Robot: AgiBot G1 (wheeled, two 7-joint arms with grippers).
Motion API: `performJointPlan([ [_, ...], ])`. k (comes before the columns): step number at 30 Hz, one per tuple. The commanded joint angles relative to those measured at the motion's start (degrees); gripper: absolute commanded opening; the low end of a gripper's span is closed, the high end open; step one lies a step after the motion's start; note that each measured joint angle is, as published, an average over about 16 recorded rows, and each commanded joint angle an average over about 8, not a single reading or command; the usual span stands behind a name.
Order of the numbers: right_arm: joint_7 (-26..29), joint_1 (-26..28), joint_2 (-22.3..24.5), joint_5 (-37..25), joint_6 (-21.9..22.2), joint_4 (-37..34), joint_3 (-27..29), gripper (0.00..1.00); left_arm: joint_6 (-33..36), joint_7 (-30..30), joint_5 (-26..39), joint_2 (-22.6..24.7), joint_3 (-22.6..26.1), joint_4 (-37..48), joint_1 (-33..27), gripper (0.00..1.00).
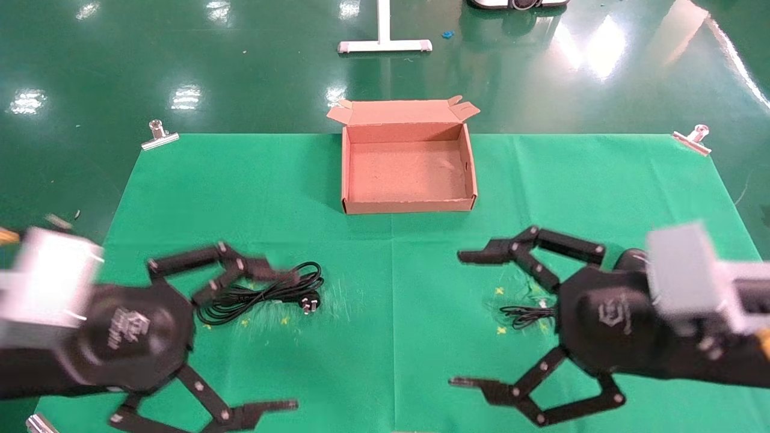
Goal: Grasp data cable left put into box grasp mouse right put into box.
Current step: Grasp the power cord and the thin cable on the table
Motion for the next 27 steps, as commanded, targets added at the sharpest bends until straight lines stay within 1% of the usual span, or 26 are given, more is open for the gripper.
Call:
performJointPlan([
  [1,-1.5,0.4,0.3,-3.4,0.1,0.8,-0.8,1.00,0.9,-0.4,4.7,-0.4,2.1,-0.7,-2.3,1.00],
  [4,-2.0,1.1,0.4,-7.0,0.3,1.0,-2.1,1.00,0.1,-1.3,12.5,0.4,5.5,-0.8,-5.0,1.00],
  [6,-1.8,1.4,0.4,-8.3,0.4,1.1,-2.7,1.00,-0.8,-2.5,17.9,1.4,7.6,-0.8,-6.7,1.00],
  [11,-1.2,1.6,0.6,-9.4,0.4,1.2,-3.3,1.00,-4.2,-7.2,32.2,5.7,12.2,-0.8,-10.5,1.00],
  [16,-1.4,1.8,1.6,-9.5,0.7,1.3,-3.0,1.00,-7.7,-11.6,44.0,10.8,15.7,-0.7,-12.9,1.00],
  [21,-1.7,1.5,3.0,-9.1,1.0,1.3,-2.3,1.00,-9.7,-15.3,51.8,14.7,18.2,-0.6,-13.6,1.00],
  [27,-1.9,0.4,4.4,-8.3,1.5,1.3,-1.7,1.00,-10.4,-18.8,57.3,17.0,20.0,-0.6,-13.6,1.00],
])
